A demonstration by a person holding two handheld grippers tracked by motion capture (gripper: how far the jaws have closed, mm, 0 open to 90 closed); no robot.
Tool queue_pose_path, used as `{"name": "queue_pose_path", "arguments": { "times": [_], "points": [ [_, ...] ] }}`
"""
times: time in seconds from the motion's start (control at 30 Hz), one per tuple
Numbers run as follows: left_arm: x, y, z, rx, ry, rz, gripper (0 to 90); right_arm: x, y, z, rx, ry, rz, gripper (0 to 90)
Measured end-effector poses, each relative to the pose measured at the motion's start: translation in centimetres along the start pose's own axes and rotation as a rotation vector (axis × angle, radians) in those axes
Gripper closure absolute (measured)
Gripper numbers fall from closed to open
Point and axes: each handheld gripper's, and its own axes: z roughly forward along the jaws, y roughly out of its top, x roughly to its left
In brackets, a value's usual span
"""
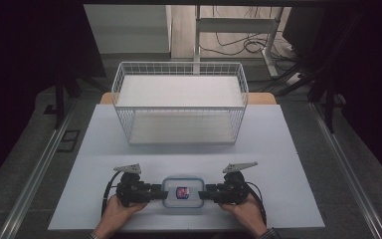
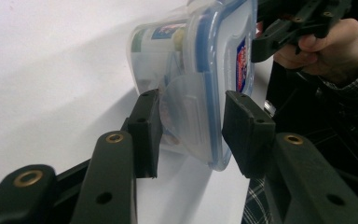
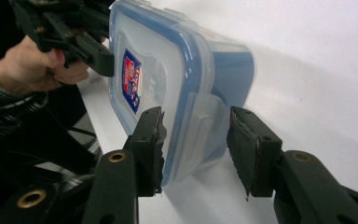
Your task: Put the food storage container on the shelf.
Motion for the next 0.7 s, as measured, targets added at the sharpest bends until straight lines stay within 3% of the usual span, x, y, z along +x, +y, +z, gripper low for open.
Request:
{"name": "queue_pose_path", "arguments": {
  "times": [0.1, 0.2, 0.3, 0.37, 0.57, 0.7],
  "points": [
    [0.0, 0.7, 0.1, -0.018, 0.0, 0.0, 58.2, 0.0, 0.2, -0.1, -0.022, -0.023, 0.006, 54.9],
    [0.3, 1.3, -0.2, -0.05, -0.032, -0.02, 59.3, -0.2, 0.7, -0.7, -0.064, -0.018, 0.004, 55.5],
    [0.4, 1.7, -0.4, -0.066, -0.038, -0.019, 59.2, -0.1, 1.2, -1.0, -0.079, -0.015, -0.004, 56.1],
    [0.6, 2.1, -0.9, -0.101, -0.059, -0.035, 59.2, -0.5, 1.9, -1.5, -0.116, 0.041, 0.016, 58.8],
    [0.3, 3.1, -1.4, -0.12, -0.035, -0.014, 58.9, -0.4, 3.0, -1.7, -0.118, 0.039, 0.008, 58.6],
    [0.0, 4.6, -1.9, -0.15, -0.022, 0.005, 58.7, -0.3, 4.4, -2.4, -0.134, 0.029, -0.01, 58.7]
  ]
}}
